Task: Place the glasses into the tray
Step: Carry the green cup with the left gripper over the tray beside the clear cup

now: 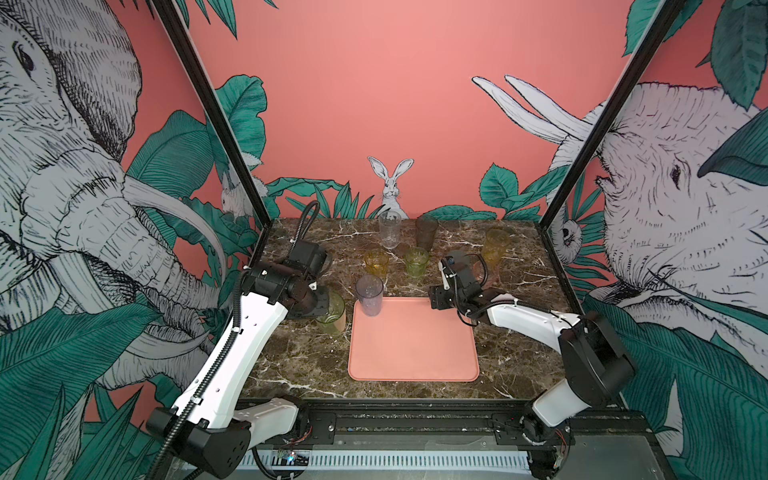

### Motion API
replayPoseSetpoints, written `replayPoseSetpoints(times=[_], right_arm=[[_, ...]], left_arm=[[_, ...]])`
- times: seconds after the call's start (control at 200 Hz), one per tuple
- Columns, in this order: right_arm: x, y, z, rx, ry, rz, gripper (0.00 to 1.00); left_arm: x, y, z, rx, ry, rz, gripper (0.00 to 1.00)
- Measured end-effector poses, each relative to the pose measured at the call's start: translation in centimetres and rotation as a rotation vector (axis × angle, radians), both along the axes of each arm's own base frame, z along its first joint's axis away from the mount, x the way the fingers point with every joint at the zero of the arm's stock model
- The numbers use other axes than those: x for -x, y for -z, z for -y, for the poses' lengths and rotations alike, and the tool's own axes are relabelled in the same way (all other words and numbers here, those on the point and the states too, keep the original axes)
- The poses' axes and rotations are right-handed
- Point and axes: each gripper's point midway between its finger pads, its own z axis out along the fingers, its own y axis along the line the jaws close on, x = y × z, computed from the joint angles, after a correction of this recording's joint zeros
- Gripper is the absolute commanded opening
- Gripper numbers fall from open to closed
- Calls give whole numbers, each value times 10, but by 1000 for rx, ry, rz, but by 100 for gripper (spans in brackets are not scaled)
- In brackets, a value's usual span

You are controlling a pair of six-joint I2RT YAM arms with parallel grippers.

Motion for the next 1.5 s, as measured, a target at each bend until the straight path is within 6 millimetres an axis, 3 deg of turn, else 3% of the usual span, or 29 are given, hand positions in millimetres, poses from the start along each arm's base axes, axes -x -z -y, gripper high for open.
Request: replayPoseSetpoints(times=[0.31,0.835,1.501], right_arm=[[0,0,0,-1,0,0,75],[0,0,0,-1,-1,-1,75],[-3,-6,-2,-5,-2,3,75]], left_arm=[[3,18,15,39,18,-12,0],[1,28,38,72,56,-4,0],[-15,61,80,51,112,-66,0]])
